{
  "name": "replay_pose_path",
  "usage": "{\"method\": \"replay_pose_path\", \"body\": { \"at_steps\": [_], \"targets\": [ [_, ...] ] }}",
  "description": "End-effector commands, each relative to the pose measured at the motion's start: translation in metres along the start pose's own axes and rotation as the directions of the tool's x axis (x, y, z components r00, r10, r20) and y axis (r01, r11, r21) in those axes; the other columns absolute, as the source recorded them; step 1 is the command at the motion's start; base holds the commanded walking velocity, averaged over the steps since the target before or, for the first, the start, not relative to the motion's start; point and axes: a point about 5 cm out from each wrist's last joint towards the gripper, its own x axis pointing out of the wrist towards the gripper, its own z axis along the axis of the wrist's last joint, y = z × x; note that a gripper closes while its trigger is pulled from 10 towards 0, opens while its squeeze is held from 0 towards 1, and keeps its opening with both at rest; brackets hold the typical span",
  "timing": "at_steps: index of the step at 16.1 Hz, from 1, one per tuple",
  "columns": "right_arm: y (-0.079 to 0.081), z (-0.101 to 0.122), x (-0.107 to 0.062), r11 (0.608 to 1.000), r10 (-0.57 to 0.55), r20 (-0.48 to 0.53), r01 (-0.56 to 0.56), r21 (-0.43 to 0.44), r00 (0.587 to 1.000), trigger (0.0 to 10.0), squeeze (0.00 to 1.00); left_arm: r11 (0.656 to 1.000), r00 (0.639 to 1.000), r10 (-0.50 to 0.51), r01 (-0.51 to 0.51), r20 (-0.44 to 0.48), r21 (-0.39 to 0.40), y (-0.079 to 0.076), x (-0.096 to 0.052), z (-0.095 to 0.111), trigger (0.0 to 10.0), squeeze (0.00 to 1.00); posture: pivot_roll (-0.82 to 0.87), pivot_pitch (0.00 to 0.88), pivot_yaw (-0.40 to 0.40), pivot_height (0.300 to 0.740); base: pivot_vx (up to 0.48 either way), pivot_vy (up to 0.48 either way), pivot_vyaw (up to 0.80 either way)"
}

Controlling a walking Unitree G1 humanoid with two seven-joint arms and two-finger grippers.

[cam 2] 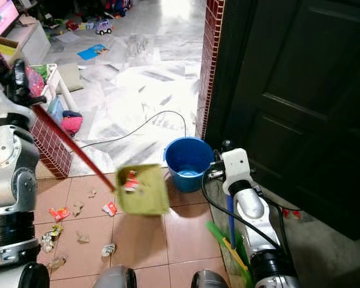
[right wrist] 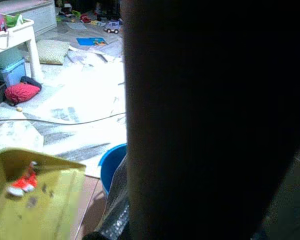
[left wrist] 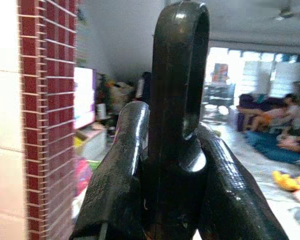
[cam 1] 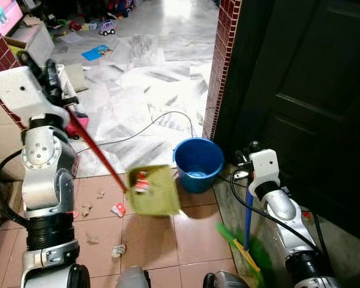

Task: Sweep floor

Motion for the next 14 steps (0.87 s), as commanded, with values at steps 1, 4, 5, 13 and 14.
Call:
{"method": "replay_pose_path", "body": {
  "at_steps": [1,4,5,13,14],
  "targets": [
    [-0.003,-0.009,-0.002,1.000,-0.004,-0.047,0.003,-0.020,0.999,10.0,0.00,0.999,0.997,0.035,-0.037,0.073,0.025,0.007,0.007,0.016,10.0,0.00,-0.05,0.000,0.028,0.740,0.000,0.000,0.00],
    [-0.003,-0.009,-0.002,1.000,0.002,-0.048,-0.003,-0.017,0.999,10.0,0.00,0.995,0.987,0.091,-0.094,0.134,0.017,0.016,0.019,0.028,10.0,0.00,-0.05,0.000,0.021,0.740,0.000,0.000,0.00],
    [-0.001,-0.007,0.000,1.000,0.009,-0.041,-0.009,-0.005,0.999,10.0,0.00,0.994,0.978,0.106,-0.107,0.180,-0.006,0.014,0.030,0.038,10.0,0.00,-0.05,0.000,0.021,0.740,0.000,0.000,0.00],
    [0.012,-0.004,0.001,0.999,0.031,-0.018,-0.030,0.043,0.999,10.0,0.00,0.996,0.950,0.012,0.015,0.312,-0.083,-0.043,0.057,0.058,10.0,0.00,-0.08,0.000,0.044,0.740,0.000,0.000,0.00],
    [0.013,-0.002,0.001,0.998,0.038,-0.009,-0.037,0.056,0.999,10.0,0.00,0.996,0.951,-0.008,0.036,0.310,-0.086,-0.051,0.056,0.054,10.0,0.00,-0.09,0.000,0.046,0.740,0.000,0.000,-0.47]
  ]
}}
